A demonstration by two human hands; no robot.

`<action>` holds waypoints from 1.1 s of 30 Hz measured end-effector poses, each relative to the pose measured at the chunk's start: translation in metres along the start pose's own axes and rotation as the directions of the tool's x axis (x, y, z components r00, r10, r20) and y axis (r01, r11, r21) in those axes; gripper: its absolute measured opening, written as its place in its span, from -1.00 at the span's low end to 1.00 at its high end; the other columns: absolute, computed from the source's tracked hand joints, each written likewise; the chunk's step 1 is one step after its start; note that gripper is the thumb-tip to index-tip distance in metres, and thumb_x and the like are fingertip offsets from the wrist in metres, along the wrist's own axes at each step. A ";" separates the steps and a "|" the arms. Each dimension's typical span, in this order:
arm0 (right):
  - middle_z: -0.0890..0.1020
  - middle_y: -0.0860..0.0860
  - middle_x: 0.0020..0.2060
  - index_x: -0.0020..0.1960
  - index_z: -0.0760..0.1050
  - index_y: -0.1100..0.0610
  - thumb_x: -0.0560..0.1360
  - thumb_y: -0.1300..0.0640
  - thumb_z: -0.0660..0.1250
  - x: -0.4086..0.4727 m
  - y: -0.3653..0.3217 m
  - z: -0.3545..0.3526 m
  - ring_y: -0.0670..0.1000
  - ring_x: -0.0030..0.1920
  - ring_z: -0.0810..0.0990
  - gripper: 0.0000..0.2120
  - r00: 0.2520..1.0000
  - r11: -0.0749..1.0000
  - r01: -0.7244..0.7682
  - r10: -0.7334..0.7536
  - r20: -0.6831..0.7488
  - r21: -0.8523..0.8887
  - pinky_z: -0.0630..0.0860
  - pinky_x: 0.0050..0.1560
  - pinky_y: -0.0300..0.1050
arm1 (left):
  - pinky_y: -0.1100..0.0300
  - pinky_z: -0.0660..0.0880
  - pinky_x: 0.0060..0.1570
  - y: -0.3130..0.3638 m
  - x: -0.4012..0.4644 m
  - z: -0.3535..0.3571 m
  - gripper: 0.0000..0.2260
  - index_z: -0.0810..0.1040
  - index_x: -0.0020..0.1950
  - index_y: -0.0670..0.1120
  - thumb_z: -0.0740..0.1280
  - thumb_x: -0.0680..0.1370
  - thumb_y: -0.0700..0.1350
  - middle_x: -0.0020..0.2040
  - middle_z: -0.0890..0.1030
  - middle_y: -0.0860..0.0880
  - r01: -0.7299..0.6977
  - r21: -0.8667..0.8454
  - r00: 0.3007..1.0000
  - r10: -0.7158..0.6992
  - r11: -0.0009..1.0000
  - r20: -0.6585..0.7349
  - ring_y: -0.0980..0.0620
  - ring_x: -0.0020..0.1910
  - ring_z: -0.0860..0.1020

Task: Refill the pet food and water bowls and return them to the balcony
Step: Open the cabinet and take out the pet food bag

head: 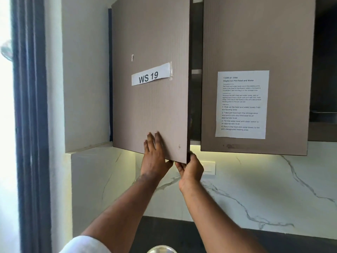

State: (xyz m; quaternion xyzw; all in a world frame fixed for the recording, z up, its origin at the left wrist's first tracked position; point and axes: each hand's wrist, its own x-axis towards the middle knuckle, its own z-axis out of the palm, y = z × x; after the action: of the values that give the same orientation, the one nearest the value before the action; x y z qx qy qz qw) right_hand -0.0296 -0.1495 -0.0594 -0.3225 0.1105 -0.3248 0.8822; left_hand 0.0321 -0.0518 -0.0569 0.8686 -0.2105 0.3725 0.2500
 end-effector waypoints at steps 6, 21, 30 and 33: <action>0.75 -0.09 -0.26 -0.27 0.71 -0.07 0.42 0.05 0.34 -0.052 0.013 0.006 0.03 -0.08 0.75 -0.81 0.961 0.953 0.227 -0.185 0.206 -0.202 0.72 -0.20 0.00 | -0.26 0.35 0.46 -0.011 -0.029 -0.036 0.00 -0.29 0.63 -0.06 0.41 0.54 0.17 0.67 -0.05 -0.25 0.006 -0.008 1.000 -0.007 1.000 -0.030 -0.35 0.60 0.15; 0.58 -0.05 -0.45 -0.34 0.48 0.21 0.57 0.08 0.41 -0.144 0.066 0.043 -0.08 -0.39 0.51 -0.64 0.698 0.619 0.684 -0.401 0.593 -0.386 0.48 -0.26 -0.07 | 0.32 0.43 -0.44 -0.092 -0.076 -0.121 -0.44 0.33 0.33 -0.18 0.17 0.46 0.14 -0.10 0.62 0.02 0.111 -0.246 0.990 -0.129 0.963 -0.057 0.19 -0.33 0.54; 0.62 -0.07 -0.40 -0.32 0.54 0.16 0.56 0.06 0.41 -0.168 0.084 0.059 -0.13 -0.31 0.59 -0.68 0.634 0.596 0.712 -0.316 0.706 -0.372 0.49 -0.20 -0.20 | 0.11 0.19 -0.49 -0.135 -0.084 -0.138 -0.78 0.26 -0.39 -0.07 0.23 0.41 -0.16 -0.47 0.32 0.13 -0.012 -0.491 0.999 -0.009 0.871 -0.039 0.17 -0.43 0.24; 0.68 -0.06 -0.36 -0.31 0.56 0.11 0.58 0.03 0.39 -0.166 0.087 0.062 -0.11 -0.23 0.67 -0.69 0.640 0.663 0.650 -0.214 0.738 -0.372 0.59 -0.11 -0.13 | 0.15 0.31 -0.47 -0.142 -0.090 -0.138 -0.82 0.37 -0.35 -0.07 0.23 0.43 -0.07 -0.45 0.43 0.11 0.035 -0.530 0.993 -0.091 0.847 -0.080 0.18 -0.42 0.36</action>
State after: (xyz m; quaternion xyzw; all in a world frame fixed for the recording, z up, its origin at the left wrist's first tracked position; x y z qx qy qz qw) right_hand -0.0878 0.0382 -0.0698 -0.6950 -0.1832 -0.3552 0.5978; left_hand -0.0213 0.1570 -0.0817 0.7528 -0.2631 0.3359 0.5012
